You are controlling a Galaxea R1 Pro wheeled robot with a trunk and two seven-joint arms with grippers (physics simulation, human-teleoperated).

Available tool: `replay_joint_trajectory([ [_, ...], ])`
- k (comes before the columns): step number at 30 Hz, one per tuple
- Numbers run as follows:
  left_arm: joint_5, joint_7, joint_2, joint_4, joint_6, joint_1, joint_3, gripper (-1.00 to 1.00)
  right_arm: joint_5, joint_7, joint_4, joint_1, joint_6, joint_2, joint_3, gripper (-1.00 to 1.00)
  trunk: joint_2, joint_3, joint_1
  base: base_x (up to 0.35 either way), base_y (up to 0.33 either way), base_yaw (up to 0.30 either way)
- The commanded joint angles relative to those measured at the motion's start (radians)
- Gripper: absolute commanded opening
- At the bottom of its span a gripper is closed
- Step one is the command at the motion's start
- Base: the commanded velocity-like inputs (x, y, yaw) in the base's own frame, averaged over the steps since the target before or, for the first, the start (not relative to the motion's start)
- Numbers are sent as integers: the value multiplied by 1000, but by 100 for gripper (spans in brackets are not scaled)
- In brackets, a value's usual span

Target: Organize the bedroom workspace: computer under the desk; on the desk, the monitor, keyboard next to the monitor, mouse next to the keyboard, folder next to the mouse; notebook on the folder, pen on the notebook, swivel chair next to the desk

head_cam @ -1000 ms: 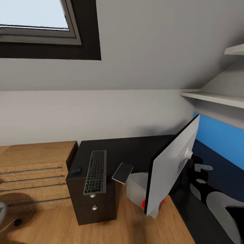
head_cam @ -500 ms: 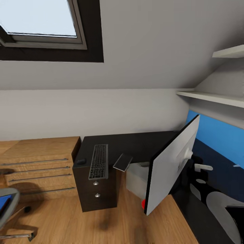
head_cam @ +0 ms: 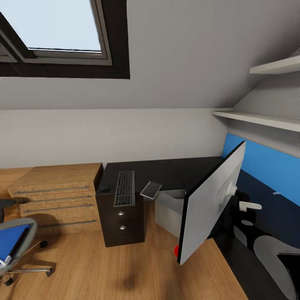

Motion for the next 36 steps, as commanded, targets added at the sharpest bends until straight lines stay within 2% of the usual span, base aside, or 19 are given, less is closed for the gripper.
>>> replay_joint_trajectory([
  [1,8,5,0,-2,-1,0,-9,100,-12,1,1,-1,-5,0,7,-100,-1,-1,-1,-336,0,0],
  [16,8,5,0,-2,-1,0,-9,100,-11,1,1,-1,-5,1,9,-100,-1,-1,-1,-336,-8,0],
  [36,8,5,0,-2,-1,0,-7,100,-11,0,1,-1,-5,1,9,-100,-1,-1,-1,-281,-178,0],
])
